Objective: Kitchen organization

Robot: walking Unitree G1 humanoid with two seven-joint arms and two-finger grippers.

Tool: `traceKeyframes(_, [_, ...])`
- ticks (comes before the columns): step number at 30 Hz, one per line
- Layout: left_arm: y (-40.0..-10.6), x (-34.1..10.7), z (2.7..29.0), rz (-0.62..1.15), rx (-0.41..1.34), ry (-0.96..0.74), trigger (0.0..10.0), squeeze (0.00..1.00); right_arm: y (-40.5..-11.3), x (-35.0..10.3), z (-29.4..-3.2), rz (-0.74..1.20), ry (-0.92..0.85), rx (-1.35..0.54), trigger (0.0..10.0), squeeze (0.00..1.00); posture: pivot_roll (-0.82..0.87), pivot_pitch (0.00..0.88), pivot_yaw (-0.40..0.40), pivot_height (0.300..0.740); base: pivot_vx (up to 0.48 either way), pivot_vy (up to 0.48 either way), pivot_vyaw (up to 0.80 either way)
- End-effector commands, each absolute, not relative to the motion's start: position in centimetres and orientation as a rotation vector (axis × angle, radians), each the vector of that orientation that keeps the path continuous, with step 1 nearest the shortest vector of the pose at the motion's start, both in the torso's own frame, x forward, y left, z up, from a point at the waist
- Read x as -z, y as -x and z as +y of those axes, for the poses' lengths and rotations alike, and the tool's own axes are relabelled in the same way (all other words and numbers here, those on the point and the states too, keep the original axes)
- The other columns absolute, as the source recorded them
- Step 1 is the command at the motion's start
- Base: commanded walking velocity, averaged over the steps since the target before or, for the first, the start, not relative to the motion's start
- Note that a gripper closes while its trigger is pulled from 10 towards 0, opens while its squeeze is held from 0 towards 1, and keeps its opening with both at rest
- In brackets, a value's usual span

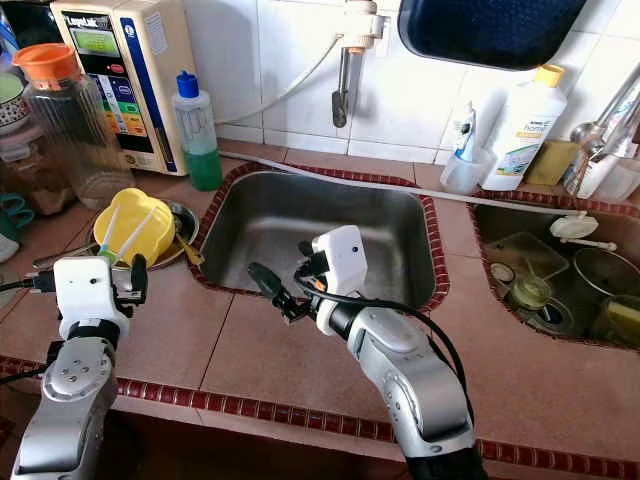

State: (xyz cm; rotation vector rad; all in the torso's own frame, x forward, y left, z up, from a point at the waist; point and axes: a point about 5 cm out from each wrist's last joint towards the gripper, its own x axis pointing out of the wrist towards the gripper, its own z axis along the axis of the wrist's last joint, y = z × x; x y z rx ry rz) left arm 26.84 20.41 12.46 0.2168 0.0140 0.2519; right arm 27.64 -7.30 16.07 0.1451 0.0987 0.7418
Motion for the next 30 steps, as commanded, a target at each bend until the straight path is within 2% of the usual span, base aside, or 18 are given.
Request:
traceKeyframes(1, [-26.9, -13.4, 20.1, -0.029, -0.235, -0.261, 10.0, 0.0, -27.5, -16.7, -7.3, 0.079, -0.141, -0.756, 10.0, 0.0, 0.07, 0.004, -0.033, 0.74, 0.0, 0.0, 0.0])
traceKeyframes(3, [-26.7, -14.1, 20.0, -0.069, -0.221, -0.323, 10.0, 0.0, -27.5, -16.6, -7.3, 0.078, -0.142, -0.757, 10.0, 0.0, 0.07, 0.003, -0.03, 0.74, 0.0, 0.0, 0.0])
traceKeyframes(6, [-26.5, -14.2, 20.1, -0.077, -0.222, -0.332, 10.0, 0.0, -27.5, -16.6, -7.3, 0.078, -0.143, -0.758, 10.0, 0.0, 0.07, 0.003, -0.03, 0.74, 0.0, 0.0, 0.0])
traceKeyframes(7, [-26.5, -14.2, 20.0, -0.081, -0.215, -0.33, 10.0, 0.17, -27.4, -16.6, -7.2, 0.078, -0.144, -0.759, 10.0, 0.0, 0.07, 0.003, -0.029, 0.74, 0.0, 0.0, 0.0])
traceKeyframes(9, [-26.4, -14.2, 19.9, -0.085, -0.209, -0.324, 10.0, 0.94, -27.4, -16.6, -7.2, 0.078, -0.145, -0.762, 10.0, 0.0, 0.07, 0.002, -0.03, 0.74, 0.0, 0.0, 0.0])
traceKeyframes(10, [-26.4, -14.2, 19.9, -0.085, -0.209, -0.324, 10.0, 0.94, -27.4, -16.6, -7.2, 0.078, -0.145, -0.762, 10.0, 0.0, 0.07, 0.002, -0.03, 0.74, 0.0, 0.0, 0.0])
traceKeyframes(11, [-26.4, -14.1, 19.8, -0.087, -0.197, -0.306, 10.0, 1.0, -27.4, -16.6, -7.1, 0.078, -0.145, -0.762, 10.0, 0.0, 0.07, 0.002, -0.03, 0.74, 0.0, 0.0, 0.0])
traceKeyframes(20, [-25.4, -15.3, 19.4, -0.176, -0.154, -0.412, 10.0, 1.0, -27.4, -16.6, -7.1, 0.079, -0.145, -0.768, 10.0, 0.0, 0.08, 0.003, -0.028, 0.74, 0.0, 0.0, 0.0])
traceKeyframes(24, [-24.1, -13.6, 20.3, -0.135, -0.148, -0.51, 10.0, 1.0, -27.0, -16.5, -6.7, 0.093, -0.158, -0.827, 10.0, 0.0, 0.08, 0.003, -0.027, 0.74, 0.0, 0.0, 0.0])
traceKeyframes(28, [-24.1, -13.0, 20.8, -0.112, -0.167, -0.538, 10.0, 1.0, -26.6, -16.5, -6.5, 0.105, -0.161, -0.862, 10.0, 0.0, 0.08, 0.001, -0.029, 0.74, 0.0, 0.0, 0.0])
traceKeyframes(29, [-24.2, -12.8, 20.9, -0.101, -0.169, -0.542, 10.0, 0.8, -26.6, -16.4, -6.5, 0.108, -0.156, -0.869, 10.0, 0.0, 0.08, 0.002, -0.029, 0.74, 0.0, 0.0, 0.0])
traceKeyframes(30, [-24.3, -12.7, 20.9, -0.098, -0.164, -0.549, 10.0, 0.0, -26.5, -16.4, -6.5, 0.108, -0.154, -0.87, 10.0, 0.0, 0.08, 0.002, -0.029, 0.74, 0.0, 0.0, 0.0])
